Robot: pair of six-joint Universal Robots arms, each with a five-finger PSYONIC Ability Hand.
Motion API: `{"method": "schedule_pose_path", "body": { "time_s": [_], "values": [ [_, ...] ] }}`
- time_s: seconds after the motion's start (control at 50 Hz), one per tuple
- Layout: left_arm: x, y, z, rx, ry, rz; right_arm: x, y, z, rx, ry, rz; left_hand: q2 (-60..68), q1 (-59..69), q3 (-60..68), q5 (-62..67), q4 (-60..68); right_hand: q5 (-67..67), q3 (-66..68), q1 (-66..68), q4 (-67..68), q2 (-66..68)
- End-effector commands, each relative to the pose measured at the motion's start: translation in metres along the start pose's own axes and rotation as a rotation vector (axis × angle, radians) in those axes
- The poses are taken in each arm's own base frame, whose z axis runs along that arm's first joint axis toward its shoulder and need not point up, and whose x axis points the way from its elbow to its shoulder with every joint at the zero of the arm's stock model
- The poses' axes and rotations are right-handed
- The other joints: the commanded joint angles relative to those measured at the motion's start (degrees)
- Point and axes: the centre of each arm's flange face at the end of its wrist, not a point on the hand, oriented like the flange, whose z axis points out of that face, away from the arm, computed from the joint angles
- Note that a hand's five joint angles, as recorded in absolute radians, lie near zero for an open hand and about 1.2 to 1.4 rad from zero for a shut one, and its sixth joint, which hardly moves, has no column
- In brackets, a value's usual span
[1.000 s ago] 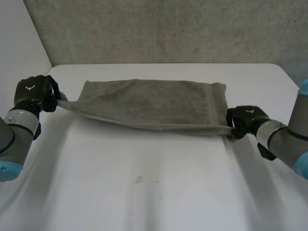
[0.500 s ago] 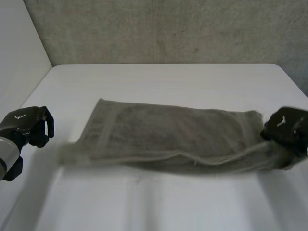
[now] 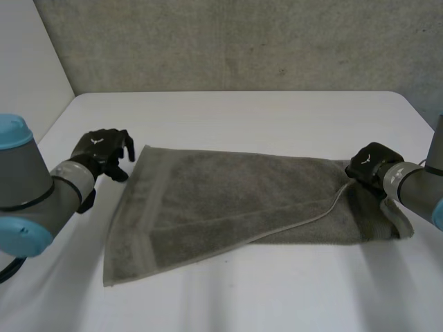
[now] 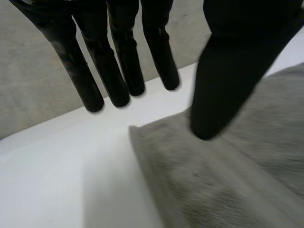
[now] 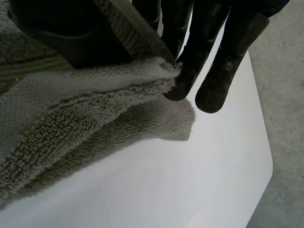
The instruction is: Fold the towel.
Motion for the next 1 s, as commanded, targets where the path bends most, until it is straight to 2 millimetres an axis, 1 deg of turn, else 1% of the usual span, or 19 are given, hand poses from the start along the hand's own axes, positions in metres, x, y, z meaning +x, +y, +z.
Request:
{"method": "schedule_pose_path", "body": {
  "time_s": [0.02,0.04,0.06,0.08,0.12,0.14,0.18,0.24,0.28,0.32,0.42,0.52,0.58,0.6,0.62,0.64,0.66,0.94,1.0],
  "values": [
    [0.022,0.008,-0.064,-0.042,0.092,0.023,-0.001,-0.001,-0.011,0.021,0.027,0.069,-11.4,-11.5,-12.3,-12.1,-12.3,2.6,3.3,3.7,3.1,3.1],
    [0.022,0.008,-0.064,-0.042,0.092,0.023,-0.002,-0.001,-0.013,0.031,0.037,0.079,-11.4,-11.5,-12.3,-12.1,-12.3,2.6,3.3,3.7,3.1,3.1],
    [0.025,0.008,-0.078,-0.036,0.107,0.039,-0.002,-0.001,-0.013,0.031,0.037,0.079,-11.0,-11.2,-12.0,-11.8,-12.0,2.6,3.3,3.7,3.1,3.1],
    [0.026,0.008,-0.078,-0.036,0.107,0.039,-0.003,-0.001,-0.014,0.039,0.048,0.086,-11.0,-11.2,-12.0,-11.7,-12.0,2.6,3.3,3.7,3.1,3.1],
    [0.031,0.01,-0.103,-0.022,0.128,0.087,-0.003,-0.001,-0.016,0.046,0.058,0.085,-9.5,-9.7,-10.5,-10.2,-10.4,2.6,3.3,3.7,3.1,3.1],
    [0.031,0.01,-0.103,-0.022,0.128,0.088,-0.004,-0.001,-0.016,0.051,0.064,0.084,-9.5,-9.7,-10.5,-10.2,-10.4,2.6,3.3,3.7,3.1,3.1],
    [0.037,0.014,-0.123,-0.016,0.145,0.146,-0.005,-0.001,-0.017,0.056,0.07,0.082,-5.2,-5.3,-6.1,-5.9,-6.1,2.6,3.3,3.7,3.1,3.1],
    [0.039,0.017,-0.131,-0.02,0.148,0.17,-0.005,-0.001,-0.017,0.062,0.08,0.081,-3.5,-3.6,-4.4,-4.2,-4.4,2.6,3.3,3.7,3.1,3.1],
    [0.042,0.029,-0.142,-0.048,0.155,0.207,-0.006,-0.002,-0.017,0.064,0.081,0.08,-1.3,-1.4,-2.2,-2.0,-2.2,2.6,3.3,3.7,3.1,3.1],
    [0.041,0.035,-0.145,-0.066,0.153,0.222,-0.006,-0.002,-0.017,0.064,0.079,0.08,0.2,0.1,-0.7,-0.5,-0.7,2.6,3.3,3.7,3.1,3.1],
    [0.033,0.048,-0.145,-0.117,0.125,0.252,-0.009,0.0,-0.016,0.058,0.072,0.082,15.0,14.9,14.0,14.3,14.1,2.6,3.3,3.7,3.1,3.1],
    [0.028,0.065,-0.142,-0.197,0.123,0.25,-0.012,0.001,-0.016,0.056,0.068,0.083,16.6,16.4,15.6,15.8,15.6,2.6,3.3,3.7,3.1,3.1],
    [0.029,0.069,-0.142,-0.216,0.131,0.245,-0.013,0.002,-0.015,0.055,0.065,0.083,13.7,13.6,12.8,13.0,12.8,2.6,3.3,3.7,3.1,3.1],
    [0.029,0.072,-0.141,-0.228,0.133,0.241,-0.014,0.003,-0.015,0.054,0.064,0.082,7.7,7.6,6.7,7.0,6.8,2.6,3.3,3.7,3.1,3.1],
    [0.029,0.072,-0.141,-0.228,0.133,0.241,-0.014,0.003,-0.015,0.054,0.064,0.082,7.6,7.5,6.7,6.9,6.7,2.6,3.3,3.7,3.1,3.1],
    [0.029,0.074,-0.14,-0.236,0.134,0.239,-0.014,0.003,-0.015,0.053,0.063,0.083,-0.7,-0.8,-1.6,-1.4,-1.6,2.6,3.3,3.7,3.1,3.1],
    [0.028,0.075,-0.139,-0.243,0.136,0.237,-0.014,0.003,-0.015,0.053,0.063,0.083,-3.6,-3.7,-4.6,-4.3,-4.5,2.6,3.3,3.7,3.1,3.1],
    [0.024,0.083,-0.12,-0.207,0.121,0.252,-0.019,0.004,-0.015,0.051,0.053,0.075,-3.3,-3.4,-4.3,-4.0,-4.2,2.6,3.3,3.7,3.1,3.1],
    [0.023,0.085,-0.115,-0.209,0.121,0.252,-0.019,0.004,-0.015,0.052,0.055,0.075,0.1,-0.1,-0.9,-0.6,-0.9,2.6,3.3,3.7,3.1,3.1]
  ]
}}
